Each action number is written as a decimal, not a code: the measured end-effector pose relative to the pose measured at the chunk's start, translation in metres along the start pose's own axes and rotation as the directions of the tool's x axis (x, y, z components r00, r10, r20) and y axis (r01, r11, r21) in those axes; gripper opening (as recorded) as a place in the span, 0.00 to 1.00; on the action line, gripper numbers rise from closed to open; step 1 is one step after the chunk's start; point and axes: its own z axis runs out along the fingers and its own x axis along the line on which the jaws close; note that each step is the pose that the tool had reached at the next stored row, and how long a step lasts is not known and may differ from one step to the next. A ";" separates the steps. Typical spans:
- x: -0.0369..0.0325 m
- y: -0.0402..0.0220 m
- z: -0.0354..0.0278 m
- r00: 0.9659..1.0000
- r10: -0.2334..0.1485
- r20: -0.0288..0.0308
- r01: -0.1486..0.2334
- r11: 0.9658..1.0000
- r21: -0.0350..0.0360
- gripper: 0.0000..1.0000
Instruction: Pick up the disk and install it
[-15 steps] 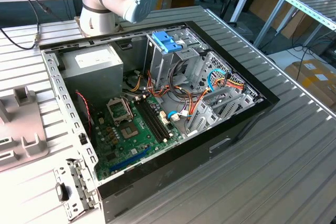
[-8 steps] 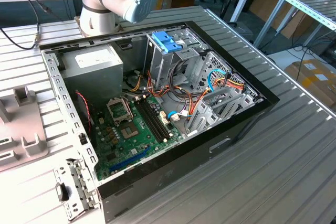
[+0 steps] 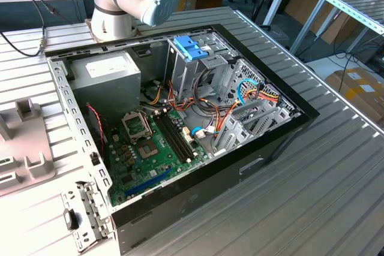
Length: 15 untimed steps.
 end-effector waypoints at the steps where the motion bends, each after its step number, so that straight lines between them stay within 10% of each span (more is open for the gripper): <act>1: 0.0000 0.0000 0.0000 1.000 -0.002 0.000 0.002 1.000 0.000 0.11; 15: 0.0000 0.0000 0.0000 0.996 -0.086 -0.002 0.086 0.996 -0.002 0.11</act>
